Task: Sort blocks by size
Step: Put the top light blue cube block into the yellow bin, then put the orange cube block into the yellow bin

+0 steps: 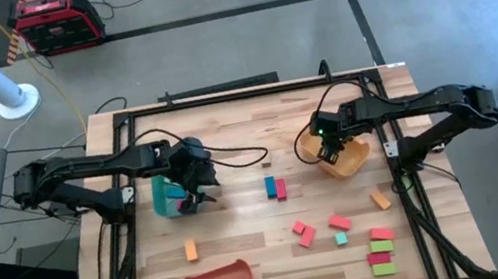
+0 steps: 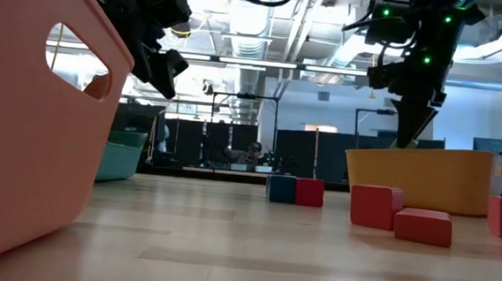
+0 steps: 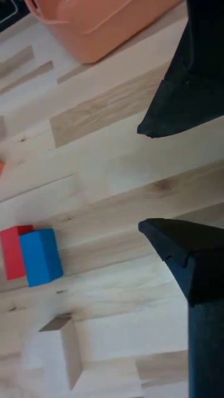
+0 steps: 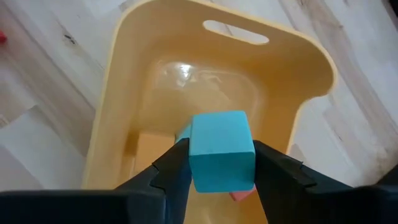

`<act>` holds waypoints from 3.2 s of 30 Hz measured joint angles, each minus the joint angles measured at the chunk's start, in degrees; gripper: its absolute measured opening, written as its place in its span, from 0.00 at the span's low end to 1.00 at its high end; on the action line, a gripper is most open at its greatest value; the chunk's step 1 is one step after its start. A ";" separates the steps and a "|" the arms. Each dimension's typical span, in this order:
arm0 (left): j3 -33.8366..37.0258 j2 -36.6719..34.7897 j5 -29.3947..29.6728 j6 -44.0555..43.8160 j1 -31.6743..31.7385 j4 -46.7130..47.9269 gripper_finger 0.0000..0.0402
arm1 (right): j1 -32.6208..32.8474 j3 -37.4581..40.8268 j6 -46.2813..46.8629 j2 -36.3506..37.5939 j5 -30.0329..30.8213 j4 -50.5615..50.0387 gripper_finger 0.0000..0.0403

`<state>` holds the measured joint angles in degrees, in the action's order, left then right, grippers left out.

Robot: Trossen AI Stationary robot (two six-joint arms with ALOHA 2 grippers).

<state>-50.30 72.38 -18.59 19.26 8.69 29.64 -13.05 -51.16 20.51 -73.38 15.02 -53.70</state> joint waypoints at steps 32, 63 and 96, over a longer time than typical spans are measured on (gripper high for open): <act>-0.10 4.73 -0.13 3.47 -5.25 -14.22 0.53 | 34.17 -6.73 17.02 -4.16 0.10 16.31 0.61; -0.09 22.40 5.11 0.69 -13.63 -30.96 0.53 | 42.15 -18.51 30.03 -30.93 3.98 17.38 0.61; -0.04 22.40 5.11 0.86 -14.52 -30.53 0.53 | 41.79 -18.49 34.52 -34.74 6.01 18.32 0.61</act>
<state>-50.35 94.78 -13.47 20.12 -5.82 -0.89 28.74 -69.65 55.04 -108.12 21.04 -35.38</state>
